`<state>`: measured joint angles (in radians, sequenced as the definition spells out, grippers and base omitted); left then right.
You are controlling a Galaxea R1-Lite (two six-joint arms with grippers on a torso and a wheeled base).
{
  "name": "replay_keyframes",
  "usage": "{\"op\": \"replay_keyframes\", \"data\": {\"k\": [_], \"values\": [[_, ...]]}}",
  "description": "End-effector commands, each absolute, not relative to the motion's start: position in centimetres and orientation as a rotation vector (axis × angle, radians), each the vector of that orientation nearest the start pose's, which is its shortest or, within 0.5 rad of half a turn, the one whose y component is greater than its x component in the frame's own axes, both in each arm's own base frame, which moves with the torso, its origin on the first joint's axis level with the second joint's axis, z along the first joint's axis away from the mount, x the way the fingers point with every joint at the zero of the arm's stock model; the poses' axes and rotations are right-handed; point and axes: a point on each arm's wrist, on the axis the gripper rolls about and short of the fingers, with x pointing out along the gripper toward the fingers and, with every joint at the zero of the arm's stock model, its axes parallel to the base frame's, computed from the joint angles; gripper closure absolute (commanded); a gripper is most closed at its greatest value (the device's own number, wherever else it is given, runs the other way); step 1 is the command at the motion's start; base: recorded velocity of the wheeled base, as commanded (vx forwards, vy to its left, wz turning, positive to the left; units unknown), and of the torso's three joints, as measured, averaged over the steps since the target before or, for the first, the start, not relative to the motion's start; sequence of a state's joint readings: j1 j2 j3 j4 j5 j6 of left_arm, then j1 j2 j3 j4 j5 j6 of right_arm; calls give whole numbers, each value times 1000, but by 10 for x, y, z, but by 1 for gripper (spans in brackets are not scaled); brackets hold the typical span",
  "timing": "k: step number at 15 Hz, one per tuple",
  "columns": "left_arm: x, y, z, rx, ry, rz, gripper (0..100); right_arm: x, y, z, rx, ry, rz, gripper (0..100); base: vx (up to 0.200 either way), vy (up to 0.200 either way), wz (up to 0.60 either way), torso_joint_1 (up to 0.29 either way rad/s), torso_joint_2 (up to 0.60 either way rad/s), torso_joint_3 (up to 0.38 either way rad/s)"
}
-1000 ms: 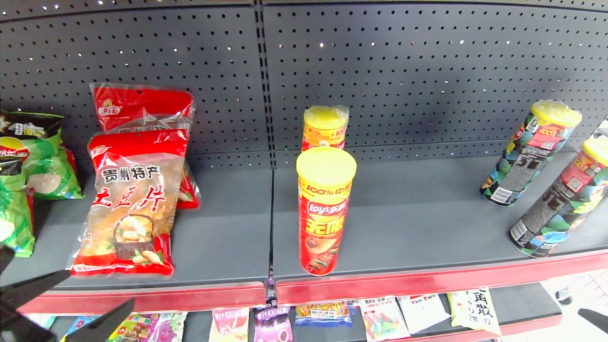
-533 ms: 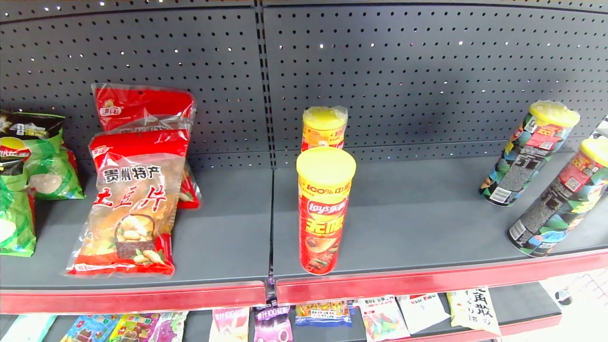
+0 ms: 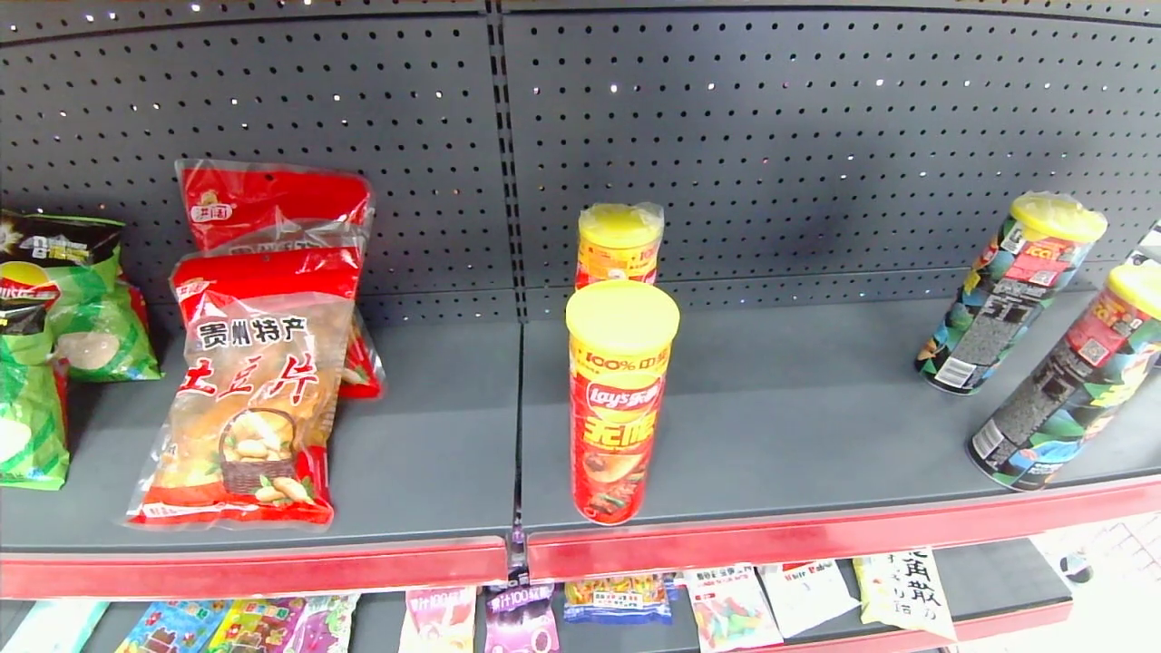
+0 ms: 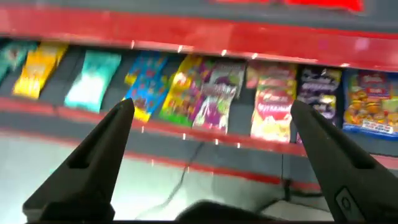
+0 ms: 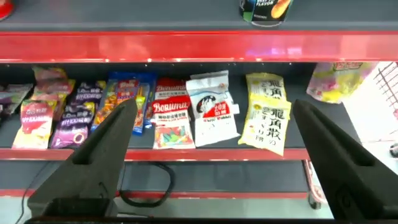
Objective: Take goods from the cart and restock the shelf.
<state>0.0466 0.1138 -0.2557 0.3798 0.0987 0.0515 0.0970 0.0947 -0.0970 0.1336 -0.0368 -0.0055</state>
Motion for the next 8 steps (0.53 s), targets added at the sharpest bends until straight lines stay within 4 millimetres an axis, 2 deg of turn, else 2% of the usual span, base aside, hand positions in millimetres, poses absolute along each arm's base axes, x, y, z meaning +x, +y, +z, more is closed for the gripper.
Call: {"op": "replay_keyframes", "data": {"k": [1, 2, 4, 6, 8], "values": [[-41, 0, 95, 115, 110, -39, 0, -18, -3, 85, -2, 103, 60, 0, 0, 0, 0, 0, 0, 0], [-33, -1, 86, 118, 85, -47, 0, -15, -2, 77, -3, 100, 66, 0, 0, 0, 0, 0, 0, 0], [-23, 0, 81, 63, -57, -3, 0, -15, -2, 77, -4, 101, 66, 0, 0, 0, 0, 0, 0, 0], [-23, 0, 76, 17, 0, -6, 0, -15, -1, 77, -10, 99, 144, 0, 0, 0, 0, 0, 0, 0], [-23, 0, 75, 12, 3, -6, 0, -16, 0, 77, -4, 98, 152, 0, 0, 0, 0, 0, 0, 0]]}}
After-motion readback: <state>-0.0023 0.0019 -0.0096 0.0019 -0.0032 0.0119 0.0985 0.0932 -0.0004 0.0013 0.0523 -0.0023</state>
